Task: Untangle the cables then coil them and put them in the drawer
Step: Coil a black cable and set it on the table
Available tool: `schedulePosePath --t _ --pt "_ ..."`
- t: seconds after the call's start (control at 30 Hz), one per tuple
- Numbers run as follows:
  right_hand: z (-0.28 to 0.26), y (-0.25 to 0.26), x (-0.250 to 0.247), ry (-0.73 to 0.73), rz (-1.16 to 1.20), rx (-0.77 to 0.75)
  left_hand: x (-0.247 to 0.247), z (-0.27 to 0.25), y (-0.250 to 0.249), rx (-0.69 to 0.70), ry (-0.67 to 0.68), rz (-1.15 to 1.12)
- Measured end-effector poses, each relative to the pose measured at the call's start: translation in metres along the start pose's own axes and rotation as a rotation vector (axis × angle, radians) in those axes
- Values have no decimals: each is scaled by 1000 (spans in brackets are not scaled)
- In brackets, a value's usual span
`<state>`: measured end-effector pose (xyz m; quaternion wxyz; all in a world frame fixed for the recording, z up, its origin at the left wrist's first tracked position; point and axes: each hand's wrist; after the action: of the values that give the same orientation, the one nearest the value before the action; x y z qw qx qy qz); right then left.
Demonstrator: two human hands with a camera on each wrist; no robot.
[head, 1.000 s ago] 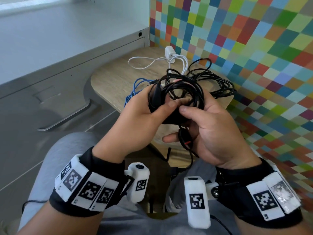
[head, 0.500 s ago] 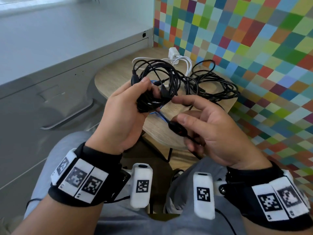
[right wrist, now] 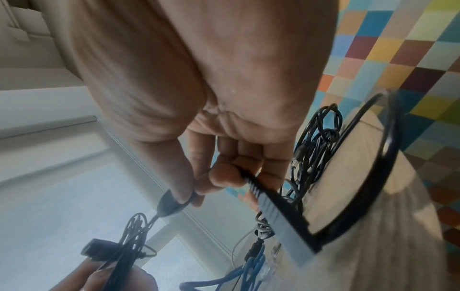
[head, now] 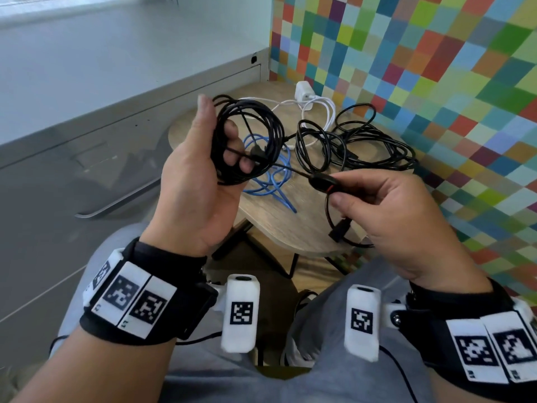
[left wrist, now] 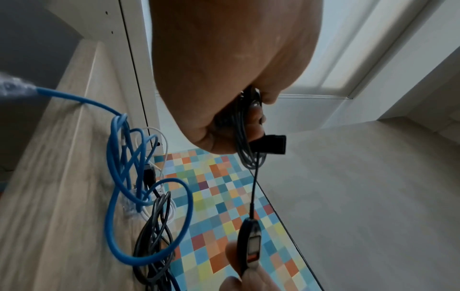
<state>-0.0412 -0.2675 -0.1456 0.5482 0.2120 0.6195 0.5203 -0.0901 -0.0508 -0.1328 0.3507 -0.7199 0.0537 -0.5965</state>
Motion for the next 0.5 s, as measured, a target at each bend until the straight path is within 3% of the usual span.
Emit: schedulePosePath --t 0.2,0.33,0.5 --pt "3 -2 -3 -264 32 -61 -6 1 -1 -23 126 107" --pt "4 -3 -1 -456 -192 -215 -2 -2 7 5 125 187" --pt "4 -4 0 -605 -89 -392 6 -10 12 -56 179 130"
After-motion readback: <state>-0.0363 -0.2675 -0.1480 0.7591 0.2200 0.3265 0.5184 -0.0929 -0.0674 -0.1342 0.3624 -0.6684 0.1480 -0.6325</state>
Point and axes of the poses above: each hand's wrist, its own z-axis towards the middle knuckle, its own x-axis out of the palm, y = z × x, and after that the axes turned 10 degrees about -z, right-handed
